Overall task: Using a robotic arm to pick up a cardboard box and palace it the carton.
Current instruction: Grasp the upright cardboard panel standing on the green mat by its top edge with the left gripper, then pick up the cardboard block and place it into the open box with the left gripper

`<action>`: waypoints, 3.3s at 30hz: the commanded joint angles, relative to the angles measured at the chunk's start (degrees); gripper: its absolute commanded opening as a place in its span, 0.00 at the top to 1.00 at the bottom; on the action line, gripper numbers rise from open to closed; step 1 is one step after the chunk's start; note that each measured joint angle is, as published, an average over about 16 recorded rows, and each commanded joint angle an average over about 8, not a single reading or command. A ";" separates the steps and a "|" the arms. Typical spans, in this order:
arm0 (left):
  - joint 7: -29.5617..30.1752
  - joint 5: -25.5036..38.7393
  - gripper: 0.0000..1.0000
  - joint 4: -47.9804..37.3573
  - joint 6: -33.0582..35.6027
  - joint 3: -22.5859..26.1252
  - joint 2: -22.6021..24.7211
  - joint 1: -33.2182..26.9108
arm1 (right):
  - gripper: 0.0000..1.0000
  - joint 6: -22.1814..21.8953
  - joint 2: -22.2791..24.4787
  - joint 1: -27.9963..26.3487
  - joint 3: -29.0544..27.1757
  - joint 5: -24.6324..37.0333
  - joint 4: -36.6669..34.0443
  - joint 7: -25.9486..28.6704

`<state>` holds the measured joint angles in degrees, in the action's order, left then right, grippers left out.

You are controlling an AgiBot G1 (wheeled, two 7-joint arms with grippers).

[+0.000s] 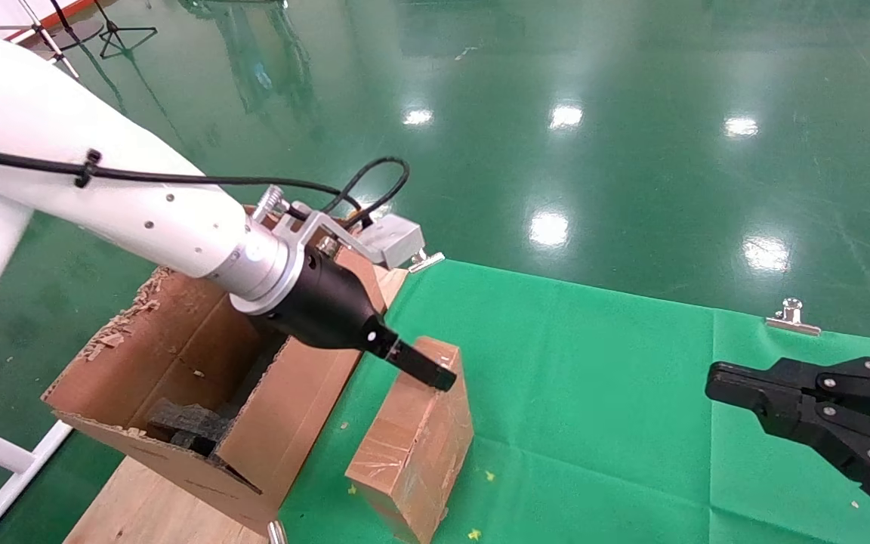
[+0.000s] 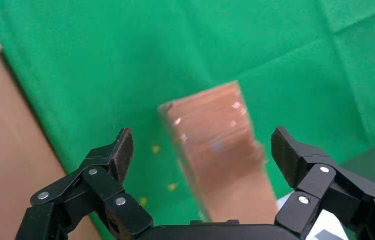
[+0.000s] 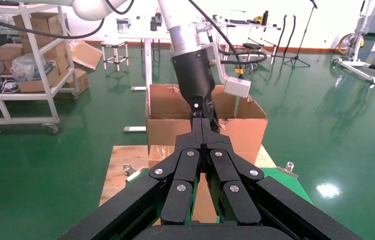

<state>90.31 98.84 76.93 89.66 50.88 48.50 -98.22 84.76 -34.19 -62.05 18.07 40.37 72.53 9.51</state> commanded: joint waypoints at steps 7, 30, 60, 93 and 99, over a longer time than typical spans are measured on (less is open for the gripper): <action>4.67 0.37 0.00 0.31 -1.32 5.29 1.39 -1.09 | 1.00 0.00 0.00 0.00 0.01 -0.01 0.00 -0.01; 3.60 1.46 1.00 0.15 -1.67 9.37 3.82 -2.18 | 0.00 -0.03 0.01 0.01 0.02 -0.03 -0.02 -0.02; 1.52 0.17 1.00 -0.83 -2.41 8.03 3.27 -3.42 | 0.00 -0.03 0.01 0.01 0.03 -0.03 -0.03 -0.02; -30.57 6.04 1.00 -17.48 -10.57 2.19 -18.81 -13.73 | 0.00 -0.04 0.02 -0.01 0.07 -0.06 -0.03 -0.04; -35.40 5.83 1.00 -26.41 -16.51 2.94 -19.32 -8.66 | 0.00 -0.04 0.03 -0.01 0.08 -0.06 -0.03 -0.05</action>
<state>55.00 104.75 50.65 73.59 53.74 29.52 -107.52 84.72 -34.16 -62.06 18.15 40.31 72.50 9.46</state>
